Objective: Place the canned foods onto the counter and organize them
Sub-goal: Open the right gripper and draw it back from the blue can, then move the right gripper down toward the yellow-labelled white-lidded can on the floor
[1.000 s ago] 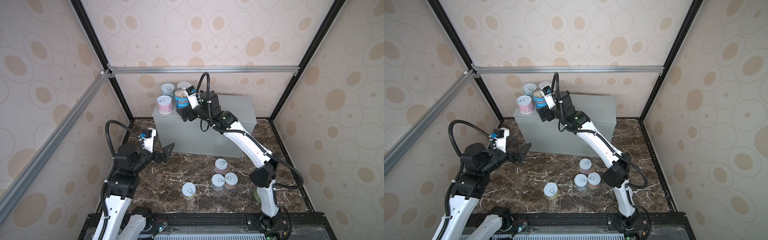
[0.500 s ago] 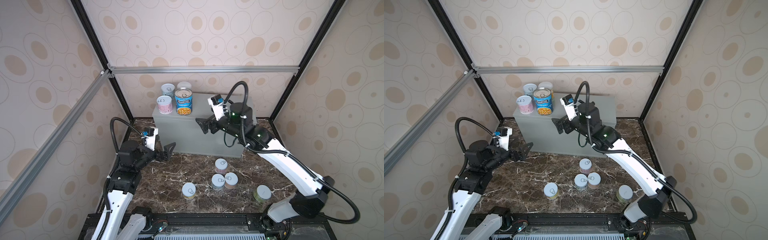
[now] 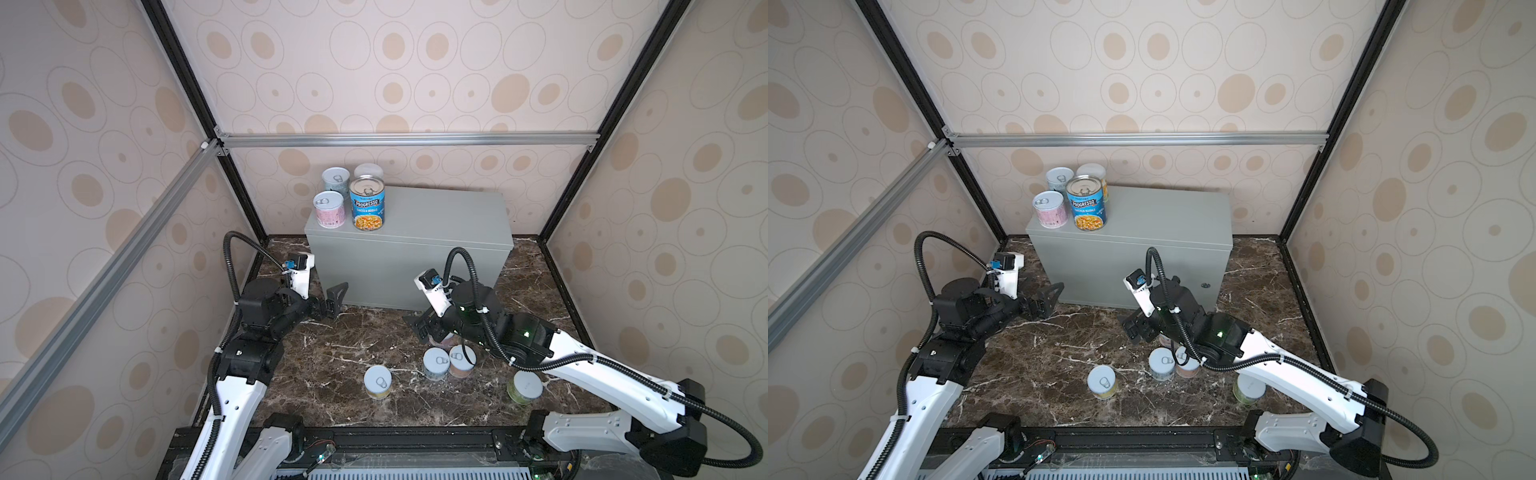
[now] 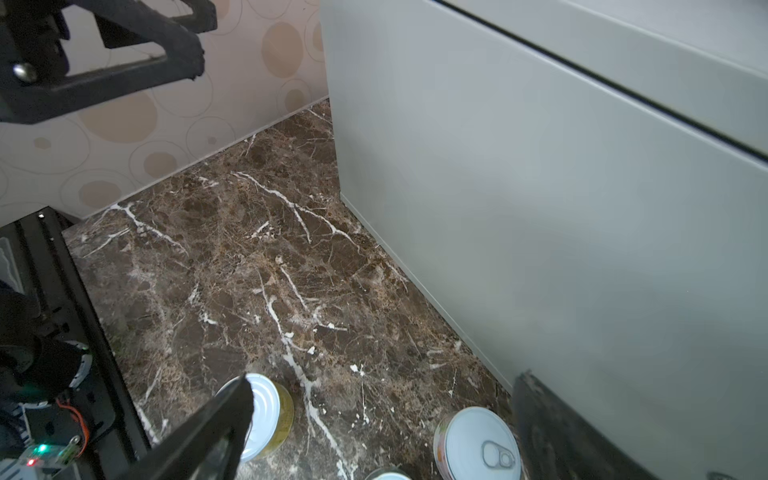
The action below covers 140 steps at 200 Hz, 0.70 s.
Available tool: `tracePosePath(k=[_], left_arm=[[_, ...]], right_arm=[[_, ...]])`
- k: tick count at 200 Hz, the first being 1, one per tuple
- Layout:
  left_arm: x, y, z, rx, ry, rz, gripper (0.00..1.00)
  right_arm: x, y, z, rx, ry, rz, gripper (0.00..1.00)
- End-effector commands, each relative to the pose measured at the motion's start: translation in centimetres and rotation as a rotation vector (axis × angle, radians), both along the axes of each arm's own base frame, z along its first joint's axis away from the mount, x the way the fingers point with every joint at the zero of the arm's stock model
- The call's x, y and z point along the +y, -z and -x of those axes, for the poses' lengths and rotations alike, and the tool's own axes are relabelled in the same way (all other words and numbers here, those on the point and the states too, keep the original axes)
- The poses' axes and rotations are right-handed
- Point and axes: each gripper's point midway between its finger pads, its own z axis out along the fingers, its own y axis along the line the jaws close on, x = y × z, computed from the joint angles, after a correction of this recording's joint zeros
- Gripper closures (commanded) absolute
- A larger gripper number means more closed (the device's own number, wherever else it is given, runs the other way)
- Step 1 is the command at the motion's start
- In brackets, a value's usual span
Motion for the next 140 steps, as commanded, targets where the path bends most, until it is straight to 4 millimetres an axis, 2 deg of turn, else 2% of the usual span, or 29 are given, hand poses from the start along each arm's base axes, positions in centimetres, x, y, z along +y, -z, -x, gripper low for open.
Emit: tracePosePath(k=[1, 35, 61, 103, 140], left_arm=[[0.7, -1.8, 0.5, -0.035, -0.036, -0.035, 0.02], [1.4, -1.4, 0.8, -0.036, -0.071, -0.047, 0.02], [1.7, -0.9, 0.7, -0.028, -0.085, -0.057, 0.02], [2.0, -0.8, 0.9, -0.048, -0.099, -0.07, 0.02], [1.8, -1.2, 1.3, -0.065, -0.088, -0.055, 0.02]], right_arm=[[0.8, -5.0, -1.4, -0.082, 0.046, -0.084, 0.0], [2.2, -9.6, -3.9, -0.165, 0.079, -0.103, 0.0], [1.7, -11.9, -7.1, -0.199, 0.182, -0.101, 0.0], [0.1, -12.9, -13.0, -0.216, 0.349, -0.114, 0.0], [0.5, -12.4, -16.6, -0.221, 0.409, -0.104, 0.0]])
